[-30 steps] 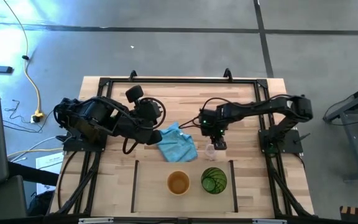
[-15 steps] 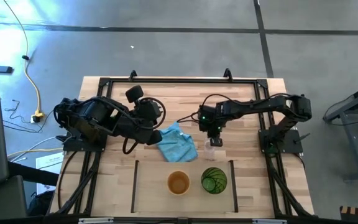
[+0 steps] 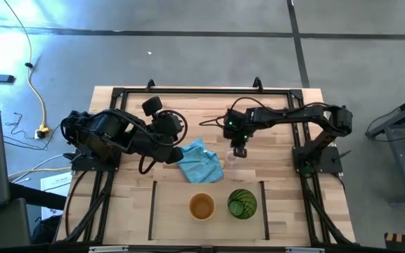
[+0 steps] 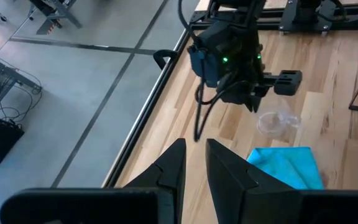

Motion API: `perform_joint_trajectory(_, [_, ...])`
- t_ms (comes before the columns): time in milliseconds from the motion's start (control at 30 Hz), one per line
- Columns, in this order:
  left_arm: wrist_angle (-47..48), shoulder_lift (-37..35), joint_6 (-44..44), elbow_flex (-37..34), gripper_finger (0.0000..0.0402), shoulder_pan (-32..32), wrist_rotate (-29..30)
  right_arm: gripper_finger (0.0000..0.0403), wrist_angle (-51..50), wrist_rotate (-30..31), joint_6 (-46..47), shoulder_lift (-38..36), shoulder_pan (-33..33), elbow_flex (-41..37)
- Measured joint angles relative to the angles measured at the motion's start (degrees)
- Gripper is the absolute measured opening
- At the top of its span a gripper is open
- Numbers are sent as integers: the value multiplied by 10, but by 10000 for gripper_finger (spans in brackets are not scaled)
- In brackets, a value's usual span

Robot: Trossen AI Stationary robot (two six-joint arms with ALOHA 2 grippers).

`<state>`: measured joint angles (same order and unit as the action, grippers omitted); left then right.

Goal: Stack small to large cups/mugs on shelf
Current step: Put the transparent mug on the shelf

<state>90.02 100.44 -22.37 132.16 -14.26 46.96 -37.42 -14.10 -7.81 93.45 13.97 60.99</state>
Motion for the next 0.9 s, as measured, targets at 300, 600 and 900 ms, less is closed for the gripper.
perform_joint_trajectory(300, [0, 0, 0, 0, 51, 0, 2, 26, 31, -12, -1, 0, 30, 0])
perform_joint_trajectory(600, [0, 0, -6, 0, 51, 0, 2, 47, 26, -19, 0, 0, 37, 0])
perform_joint_trajectory(900, [0, 0, -14, 0, 51, 0, 2, 123, -13, -30, 3, -2, 37, 0])
